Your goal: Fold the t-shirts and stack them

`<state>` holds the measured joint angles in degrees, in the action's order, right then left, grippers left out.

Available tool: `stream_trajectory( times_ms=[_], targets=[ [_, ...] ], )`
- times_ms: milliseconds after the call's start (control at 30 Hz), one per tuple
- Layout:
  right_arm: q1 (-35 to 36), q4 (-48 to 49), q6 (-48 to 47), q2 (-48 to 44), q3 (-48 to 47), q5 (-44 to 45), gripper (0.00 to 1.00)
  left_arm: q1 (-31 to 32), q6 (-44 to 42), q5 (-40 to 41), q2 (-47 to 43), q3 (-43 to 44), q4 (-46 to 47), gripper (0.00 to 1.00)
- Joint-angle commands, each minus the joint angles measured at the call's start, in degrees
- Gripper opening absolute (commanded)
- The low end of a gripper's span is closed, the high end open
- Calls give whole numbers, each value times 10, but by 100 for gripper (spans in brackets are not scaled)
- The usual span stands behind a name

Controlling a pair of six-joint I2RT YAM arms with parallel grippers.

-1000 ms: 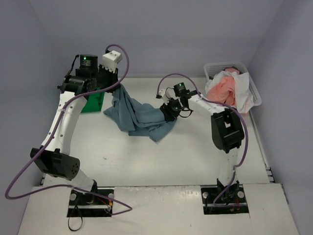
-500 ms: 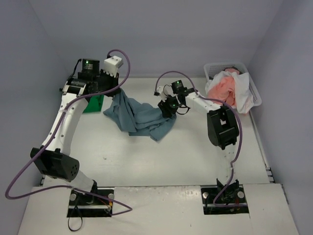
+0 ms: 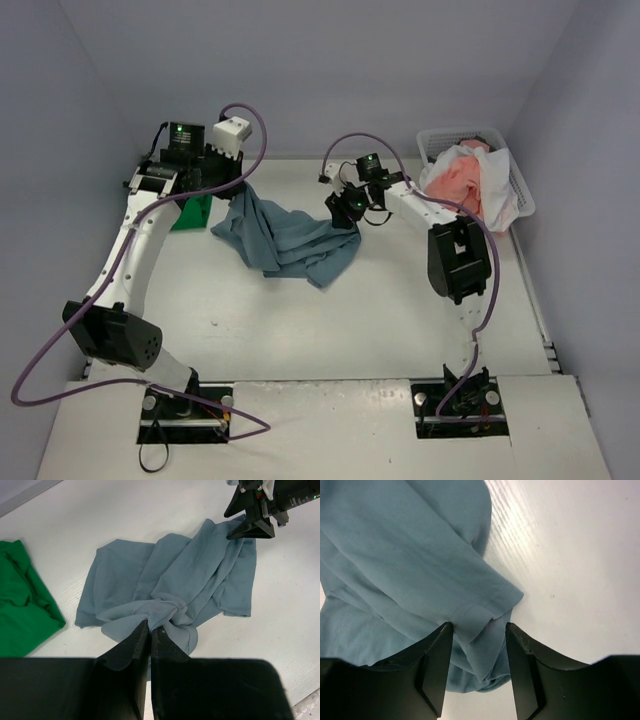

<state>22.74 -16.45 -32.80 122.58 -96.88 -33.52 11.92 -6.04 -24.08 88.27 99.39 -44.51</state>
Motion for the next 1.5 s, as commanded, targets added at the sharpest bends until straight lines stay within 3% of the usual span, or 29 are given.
stream_trajectory(
  times_ms=[0, 600, 633, 700, 733, 767, 1200, 1300, 1333, 1467],
  targets=[
    [-4, 16, 5, 0, -34, -34, 44, 0, -13, 3, -28, 7, 24, 0],
    [0, 12, -3, 13, -14, -51, 43, -4, -13, 0, -23, -5, 29, 0],
    [0, 12, -3, 14, -14, -51, 41, -4, -13, 0, -23, -7, 29, 0],
    [0, 13, 1, 15, -13, -53, 23, -7, -13, 0, -23, -10, 29, 0],
    [0, 15, 4, 16, -13, -54, 6, -8, -13, 1, -24, -14, 31, 0],
    [0, 20, 11, 16, -12, -52, 0, -8, -13, 1, -25, -16, 31, 0],
    [-15, 27, 15, -40, 7, -13, 0, -12, -18, 4, -27, -13, 17, 0],
    [-17, 21, 19, -56, 8, -21, 14, -12, -14, -1, -32, -14, 14, 0],
    [-17, 19, 19, -56, 8, -23, 24, -12, -13, -2, -35, -14, 14, 0],
    [-16, 13, 26, -51, 6, -34, 36, -12, -16, -1, -39, -15, 8, 0]
  ],
)
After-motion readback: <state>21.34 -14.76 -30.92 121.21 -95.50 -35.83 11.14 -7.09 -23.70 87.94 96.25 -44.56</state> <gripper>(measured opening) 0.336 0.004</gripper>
